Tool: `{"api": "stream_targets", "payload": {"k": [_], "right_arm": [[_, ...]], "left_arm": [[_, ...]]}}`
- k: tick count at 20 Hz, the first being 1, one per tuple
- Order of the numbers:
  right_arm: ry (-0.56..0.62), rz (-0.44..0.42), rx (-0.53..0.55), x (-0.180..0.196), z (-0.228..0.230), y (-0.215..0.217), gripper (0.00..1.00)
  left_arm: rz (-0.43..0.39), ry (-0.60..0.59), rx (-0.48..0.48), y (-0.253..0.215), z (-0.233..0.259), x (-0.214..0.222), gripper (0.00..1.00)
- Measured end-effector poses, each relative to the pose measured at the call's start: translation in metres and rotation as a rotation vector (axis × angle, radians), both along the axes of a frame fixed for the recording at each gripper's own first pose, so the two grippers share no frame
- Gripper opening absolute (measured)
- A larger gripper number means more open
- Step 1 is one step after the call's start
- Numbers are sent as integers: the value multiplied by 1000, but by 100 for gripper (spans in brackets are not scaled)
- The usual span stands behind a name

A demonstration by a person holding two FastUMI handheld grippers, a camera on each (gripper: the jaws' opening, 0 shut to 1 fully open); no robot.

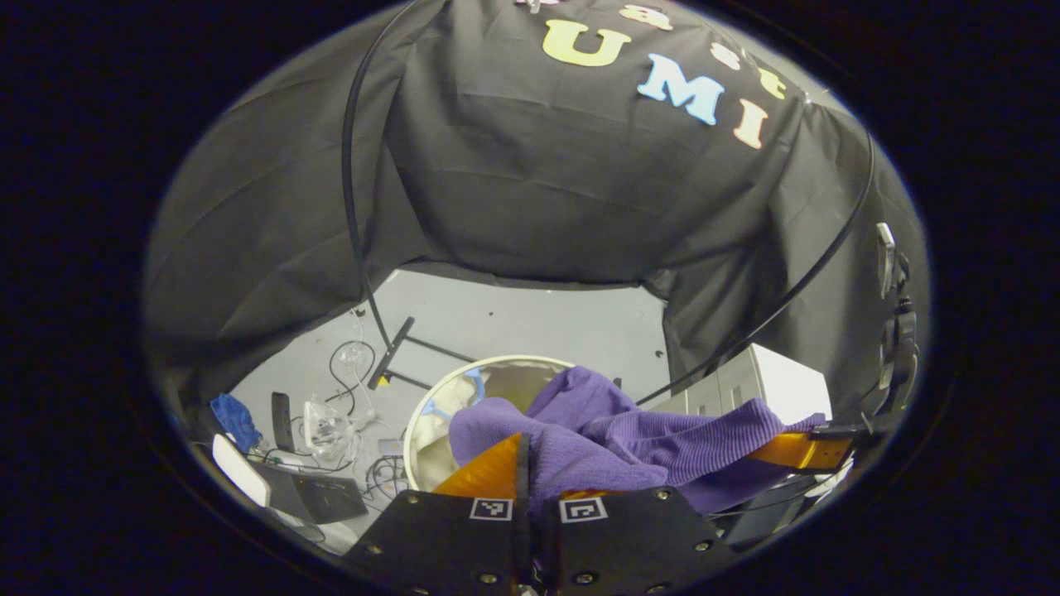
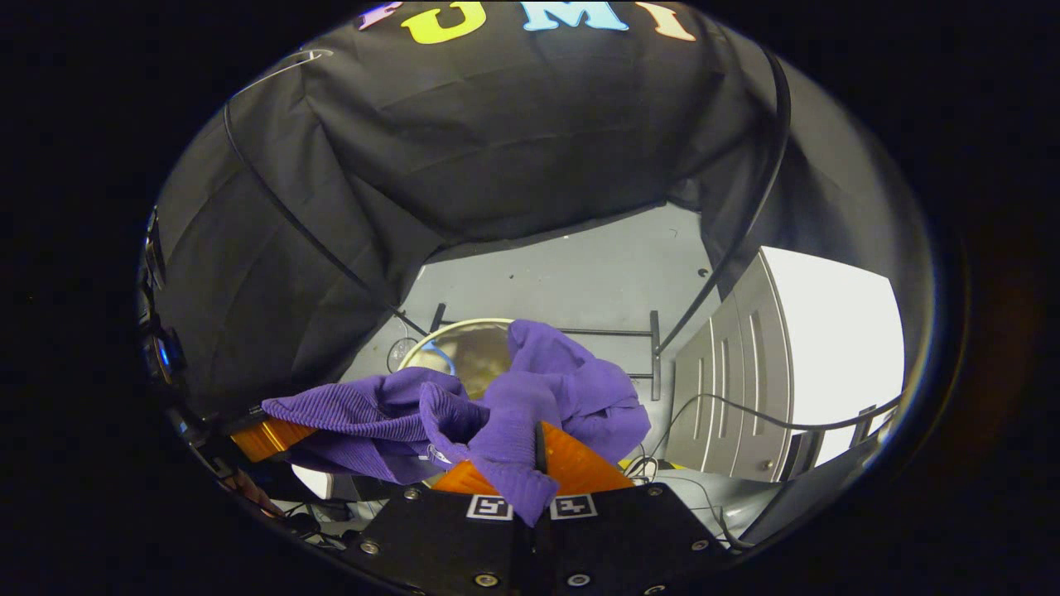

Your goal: Grasp the clothes on the hanger with both hands and then place them into the laundry hamper below.

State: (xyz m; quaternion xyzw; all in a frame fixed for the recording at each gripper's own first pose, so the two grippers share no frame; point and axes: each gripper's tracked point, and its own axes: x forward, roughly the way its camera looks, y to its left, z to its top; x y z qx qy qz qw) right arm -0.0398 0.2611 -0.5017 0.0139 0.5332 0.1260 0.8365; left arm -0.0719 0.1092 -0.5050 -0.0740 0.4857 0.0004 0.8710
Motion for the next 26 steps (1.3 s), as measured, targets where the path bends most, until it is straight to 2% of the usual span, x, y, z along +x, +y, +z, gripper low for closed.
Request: {"api": "stream_targets", "payload": {"k": [5,15,18,19,20,23,24,25,26], "right_arm": [[24,-10,8,-3,-8,-3,2],[53,-16,4,-7,5,-5,7],[49,-19,53,-7,21,0,17],[42,-20,61,-5,26,-1,32],[34,-20,61,-3,31,-4,47],[-14,-36,23,7,50,-21,93],[-40,-46,19,15,59,-27,92],[-70,-58,21,22,68,-33,96],[-101,-73,23,31,81,-43,96]], "left_arm": [[-80,43,20,-19,-12,-1,6],[-100,39,48,-17,0,-2,8],[-84,28,34,-15,10,-5,14],[-79,18,29,-14,13,-6,14],[-74,2,24,-16,13,0,18],[-49,-45,45,-5,39,3,76],[-40,-61,62,-1,49,7,95],[-35,-80,73,-2,59,13,96],[-29,-97,82,-4,71,22,100]]}}
